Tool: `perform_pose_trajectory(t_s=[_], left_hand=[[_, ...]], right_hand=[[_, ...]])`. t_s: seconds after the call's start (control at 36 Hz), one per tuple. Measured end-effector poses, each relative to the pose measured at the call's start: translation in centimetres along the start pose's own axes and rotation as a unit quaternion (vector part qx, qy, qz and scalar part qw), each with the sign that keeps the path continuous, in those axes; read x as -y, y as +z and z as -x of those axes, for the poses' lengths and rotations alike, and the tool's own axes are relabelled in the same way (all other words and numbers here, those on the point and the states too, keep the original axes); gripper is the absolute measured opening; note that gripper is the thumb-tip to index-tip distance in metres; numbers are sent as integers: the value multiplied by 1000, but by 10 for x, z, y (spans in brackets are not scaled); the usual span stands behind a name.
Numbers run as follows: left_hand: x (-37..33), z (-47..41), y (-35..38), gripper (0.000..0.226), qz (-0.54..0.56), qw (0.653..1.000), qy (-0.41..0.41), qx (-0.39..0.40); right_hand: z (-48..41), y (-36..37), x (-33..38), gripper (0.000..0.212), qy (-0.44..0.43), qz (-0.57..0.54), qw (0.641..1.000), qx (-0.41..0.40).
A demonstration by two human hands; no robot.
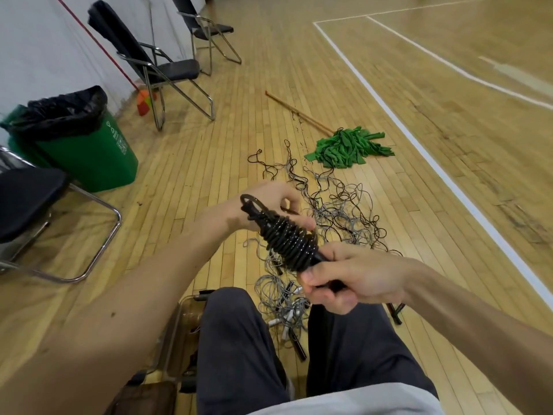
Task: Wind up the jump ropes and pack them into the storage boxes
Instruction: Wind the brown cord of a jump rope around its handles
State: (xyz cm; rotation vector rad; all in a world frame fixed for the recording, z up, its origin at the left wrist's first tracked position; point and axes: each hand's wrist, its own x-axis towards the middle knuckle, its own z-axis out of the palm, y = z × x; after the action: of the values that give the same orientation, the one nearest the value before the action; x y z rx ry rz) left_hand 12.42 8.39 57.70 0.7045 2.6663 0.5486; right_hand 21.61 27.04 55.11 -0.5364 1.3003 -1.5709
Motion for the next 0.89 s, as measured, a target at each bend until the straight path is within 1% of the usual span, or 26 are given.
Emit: perform_pose_trajectory(t_s=[0.03, 0.06, 0.11, 0.14, 0.19, 0.22, 0.25, 0.31, 0.33, 0.39, 0.44, 0.53, 0.64, 0.69, 0.75, 0.81, 0.89], left_hand=[[6, -1, 5, 29, 19, 1000, -7, 11], [8, -1, 9, 25, 43, 999, -9, 22], [5, 8, 18, 36, 55, 996, -42, 50], [5, 10, 25, 38, 58, 996, -44, 51], [7, 12, 41, 34, 109, 993, -22, 28], [5, 15, 46, 37, 142, 989, -28, 19], [7, 17, 52, 46, 177, 984, -29, 12], [7, 20, 60, 62, 228, 973, -13, 8], [8, 21, 64, 65, 245, 970, 0, 12], [6, 23, 71, 63, 244, 970, 1, 18], [7, 24, 76, 59, 253, 967, -20, 18], [8, 26, 78, 55, 255, 966, -27, 33], [11, 30, 81, 51, 248, 964, -46, 82], [13, 33, 82, 52, 228, 967, -56, 94], [15, 35, 81, 53, 184, 976, -65, 100], [17, 39, 81, 53, 155, 981, -73, 93], [15, 42, 81, 54, 118, 988, -70, 75]], right_hand=[[1, -1, 0, 26, -4, 2, 1000, -9], [2, -2, 0, 24, -9, 0, 1000, -20], [5, -6, 2, 21, -19, -13, 999, -42], [8, -9, 3, 21, -27, -19, 998, -54], [13, -14, 5, 25, -39, -19, 996, -78], [15, -16, 6, 26, -41, -15, 995, -91], [17, -19, 6, 27, -42, -12, 994, -102], [20, -24, 6, 28, -44, -4, 992, -120], [21, -27, 5, 29, -44, 3, 991, -129], [22, -32, 4, 32, -40, 16, 987, -156], [22, -37, 3, 29, -34, 23, 981, -189], [21, -46, 0, 28, -25, 41, 972, -228], [18, -58, -10, 28, 13, 95, 955, -281], [17, -64, -16, 28, 29, 108, 944, -311], [16, -72, -19, 28, 36, 129, 925, -357], [17, -83, -23, 23, 42, 153, 899, -407], [15, -93, -37, 20, 78, 213, 868, -442]])
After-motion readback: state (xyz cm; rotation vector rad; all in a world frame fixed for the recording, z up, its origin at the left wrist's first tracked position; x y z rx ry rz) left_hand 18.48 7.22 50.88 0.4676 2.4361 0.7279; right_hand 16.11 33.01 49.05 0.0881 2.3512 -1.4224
